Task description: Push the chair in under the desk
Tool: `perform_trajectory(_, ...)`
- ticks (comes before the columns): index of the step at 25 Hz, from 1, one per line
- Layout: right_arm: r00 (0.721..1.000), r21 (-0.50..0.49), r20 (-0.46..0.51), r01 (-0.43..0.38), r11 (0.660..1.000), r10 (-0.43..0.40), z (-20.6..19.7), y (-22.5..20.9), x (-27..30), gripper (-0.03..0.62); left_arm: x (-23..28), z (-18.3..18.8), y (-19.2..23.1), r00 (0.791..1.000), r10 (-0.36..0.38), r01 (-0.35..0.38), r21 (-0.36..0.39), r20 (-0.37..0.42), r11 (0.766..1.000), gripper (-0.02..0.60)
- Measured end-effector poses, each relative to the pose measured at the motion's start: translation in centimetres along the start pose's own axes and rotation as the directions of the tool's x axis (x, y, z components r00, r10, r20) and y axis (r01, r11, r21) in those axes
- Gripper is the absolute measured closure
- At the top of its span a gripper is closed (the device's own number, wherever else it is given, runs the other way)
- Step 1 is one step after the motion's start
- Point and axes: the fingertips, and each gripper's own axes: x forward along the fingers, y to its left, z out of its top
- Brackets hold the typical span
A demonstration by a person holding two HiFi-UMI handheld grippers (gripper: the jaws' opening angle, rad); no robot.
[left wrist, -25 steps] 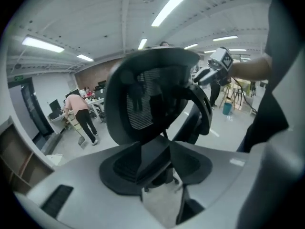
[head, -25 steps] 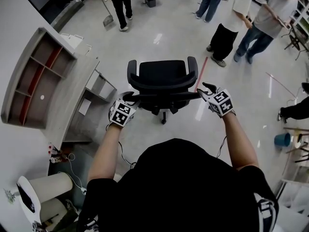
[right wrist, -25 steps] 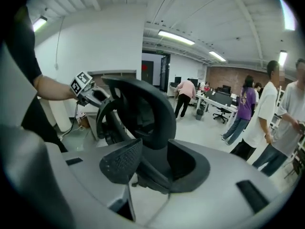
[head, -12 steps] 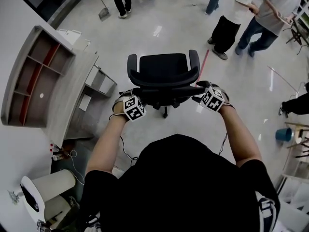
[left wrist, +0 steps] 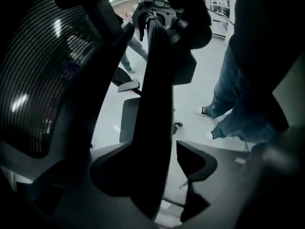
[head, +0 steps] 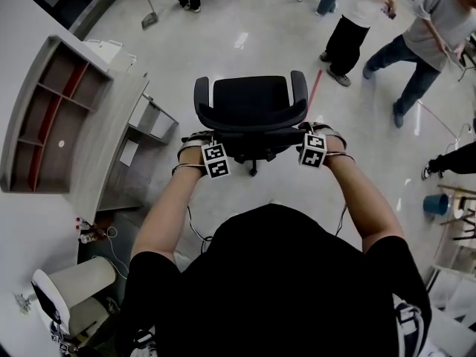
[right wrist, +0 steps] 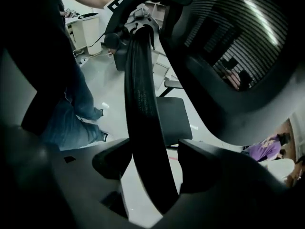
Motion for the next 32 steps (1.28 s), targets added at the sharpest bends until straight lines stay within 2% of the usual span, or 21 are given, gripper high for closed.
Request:
perform_trajectory(4,0.999,-0.028,-0.033,-0.003,1.000,0.002,-0.4,-0.1,1.3,0.305,0.5,-0.1,0.3,0.999,0.002,-0.002,0.015,-0.037,1.000,0.298)
perform_trajectory(5,0.999,-0.032,-0.041,0.004,0.999,-0.005,-0.5,-0.2,1.4,0.324,0.5,0.0,0.4,0.999,0.008,-0.007,0.017,-0.040,1.000,0.307)
perform_trajectory(6,0.999,-0.036,-0.047,0.011,0.999,-0.013,-0.6,-0.3,1.5,0.355,0.5,0.0,0.5,0.999,0.019,-0.018,0.019,-0.039,1.000,0.323)
perform_trajectory(11,0.998,-0.075,-0.043,0.049,0.996,-0.052,-0.4,-0.6,1.8,0.395,0.5,-0.2,1.5,0.995,0.092,-0.091,0.025,-0.035,0.996,0.422)
perform_trajectory(16,0.996,-0.105,-0.048,0.072,0.992,-0.078,-1.0,-0.6,2.0,0.424,0.8,0.1,1.4,0.994,0.097,-0.095,0.030,-0.043,0.995,0.443)
perform_trajectory(22,0.995,-0.134,-0.070,0.064,0.989,-0.073,-1.0,-0.3,1.8,0.447,0.5,-0.1,0.8,0.995,0.083,-0.081,0.024,-0.051,0.996,0.462)
perform_trajectory(32,0.994,-0.176,-0.062,0.077,0.981,-0.089,-1.2,0.3,1.7,0.461,-0.1,0.0,-0.9,0.994,0.087,-0.087,-0.003,-0.068,0.996,0.477)
